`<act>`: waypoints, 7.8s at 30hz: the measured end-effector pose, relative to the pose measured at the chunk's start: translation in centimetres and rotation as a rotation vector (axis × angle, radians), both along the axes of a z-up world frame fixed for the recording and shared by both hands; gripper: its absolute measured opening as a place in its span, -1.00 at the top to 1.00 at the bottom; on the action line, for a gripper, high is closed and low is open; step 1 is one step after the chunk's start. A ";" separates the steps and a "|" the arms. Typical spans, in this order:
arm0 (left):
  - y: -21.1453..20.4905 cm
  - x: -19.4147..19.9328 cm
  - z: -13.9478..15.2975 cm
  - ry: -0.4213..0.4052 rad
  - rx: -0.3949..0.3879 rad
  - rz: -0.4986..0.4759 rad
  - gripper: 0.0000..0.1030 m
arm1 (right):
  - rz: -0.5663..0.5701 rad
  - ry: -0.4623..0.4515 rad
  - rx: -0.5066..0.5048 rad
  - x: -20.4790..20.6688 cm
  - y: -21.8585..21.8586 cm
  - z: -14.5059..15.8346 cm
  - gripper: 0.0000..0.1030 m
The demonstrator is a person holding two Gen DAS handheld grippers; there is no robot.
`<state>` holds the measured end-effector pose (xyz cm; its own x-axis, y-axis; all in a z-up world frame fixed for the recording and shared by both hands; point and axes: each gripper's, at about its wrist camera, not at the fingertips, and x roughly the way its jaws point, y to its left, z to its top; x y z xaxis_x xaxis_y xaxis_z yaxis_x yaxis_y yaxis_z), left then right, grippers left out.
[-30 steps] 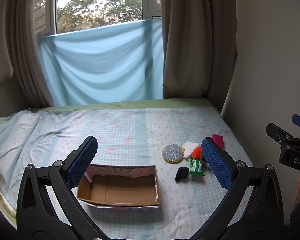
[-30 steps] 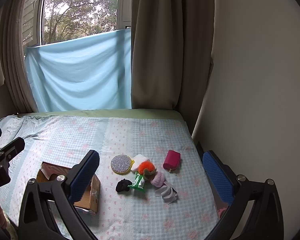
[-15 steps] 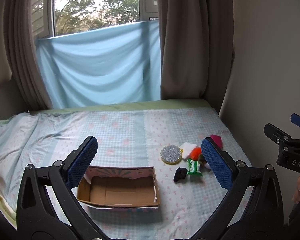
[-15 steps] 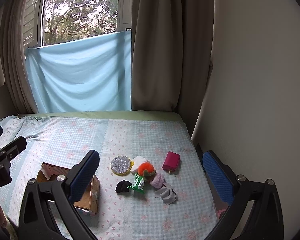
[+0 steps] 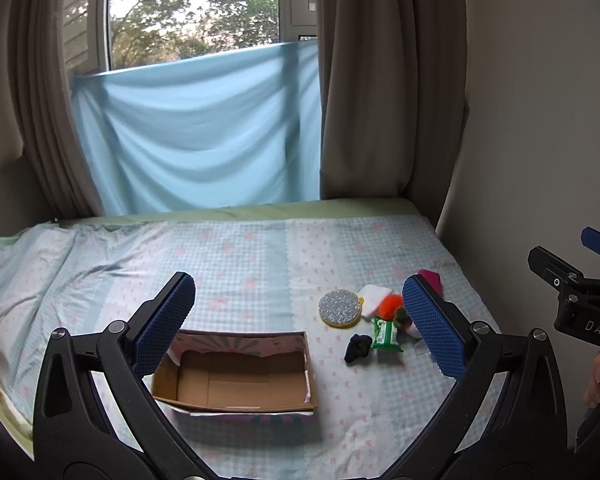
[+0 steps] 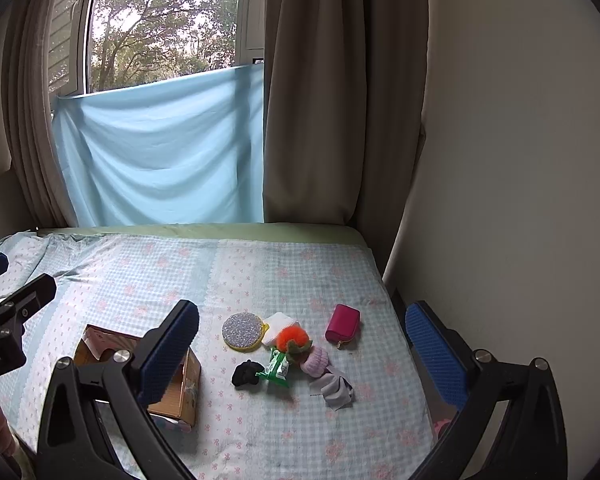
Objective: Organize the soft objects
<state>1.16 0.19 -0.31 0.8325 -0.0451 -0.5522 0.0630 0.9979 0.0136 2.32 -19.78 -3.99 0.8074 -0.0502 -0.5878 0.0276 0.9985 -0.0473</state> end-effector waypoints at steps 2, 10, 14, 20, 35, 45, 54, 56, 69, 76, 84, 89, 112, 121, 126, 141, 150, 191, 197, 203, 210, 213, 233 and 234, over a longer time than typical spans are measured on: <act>0.0 0.0 0.0 0.000 0.001 0.000 -0.99 | 0.000 0.000 0.001 0.0 0.0 0.0 -1.00; -0.1 -0.4 -0.1 0.000 -0.008 0.006 -0.99 | -0.002 -0.004 0.002 -0.3 0.0 0.0 -1.00; 0.0 -0.5 -0.1 0.001 -0.010 0.006 -0.99 | -0.004 -0.004 0.002 -0.3 0.0 -0.1 -1.00; 0.2 -0.8 -0.1 -0.005 -0.013 0.006 -0.99 | -0.010 -0.006 0.008 -0.7 0.0 -0.1 -1.00; 0.8 -0.6 -0.2 0.011 -0.018 -0.003 -0.99 | -0.039 0.004 0.019 -0.9 0.1 -0.3 -1.00; 1.4 2.4 -1.7 0.095 -0.022 -0.102 -0.99 | -0.125 0.083 0.041 0.9 -0.2 -2.3 -1.00; -1.2 9.9 -7.4 0.245 0.021 -0.307 -0.99 | -0.147 0.174 0.073 5.3 -1.9 -7.4 -1.00; -2.0 12.1 -9.2 0.287 0.039 -0.338 -0.99 | -0.129 0.199 0.075 6.8 -2.5 -9.0 -1.00; -9.3 27.1 -23.8 0.557 0.265 -0.642 -0.99 | 0.021 0.369 0.028 17.9 -5.3 -22.3 -1.00; -12.9 32.4 -34.2 0.690 0.393 -0.799 -0.99 | 0.116 0.456 0.031 22.9 -4.9 -30.6 -1.00; -14.1 35.0 -41.8 0.791 0.436 -0.864 -0.99 | 0.201 0.518 0.015 26.8 -4.0 -36.5 -0.98; -14.5 35.5 -44.3 0.799 0.454 -0.867 -0.99 | 0.232 0.552 0.012 27.7 -3.5 -38.3 -0.63; -8.4 39.1 -43.7 0.688 0.352 -0.687 0.74 | 0.195 0.492 0.046 28.6 -3.1 -37.2 0.31; -5.6 37.7 -39.2 0.623 0.264 -0.640 0.74 | 0.150 0.429 0.048 27.9 -3.7 -33.1 0.31; -7.1 36.5 -34.0 0.575 0.242 -0.611 0.74 | 0.150 0.383 0.041 26.4 -3.5 -29.3 0.31; -1.3 28.1 -18.1 0.422 0.136 -0.425 0.73 | 0.273 0.265 0.043 19.5 1.9 -14.4 0.31; 7.3 20.8 -11.9 0.383 0.076 -0.206 0.73 | 0.444 0.273 0.062 16.8 11.0 -10.2 0.31; 22.0 19.9 -38.6 0.928 0.050 -0.218 -0.99 | 0.300 0.835 0.103 15.6 27.9 -35.2 -1.00; 22.0 20.5 -38.7 0.933 0.005 -0.212 -0.99 | 0.373 0.835 0.051 13.7 27.5 -36.1 -1.00; 21.3 19.6 -38.2 0.923 0.021 -0.220 -0.99 | 0.367 0.801 0.060 13.0 26.7 -35.0 -1.00; 21.9 18.2 -34.8 0.869 0.018 -0.212 -0.99 | 0.356 0.721 0.057 11.5 25.7 -31.1 -1.00; 22.4 17.4 -33.0 0.838 0.009 -0.195 -0.99 | 0.350 0.682 0.065 10.7 25.2 -28.5 -1.00; 21.2 7.5 -15.4 0.519 -0.066 -0.120 -0.99 | 0.020 0.345 0.130 5.0 16.7 -9.4 -1.00; 20.9 7.3 -14.9 0.504 -0.073 -0.123 -0.99 | 0.003 0.335 0.142 4.7 15.9 -9.2 -1.00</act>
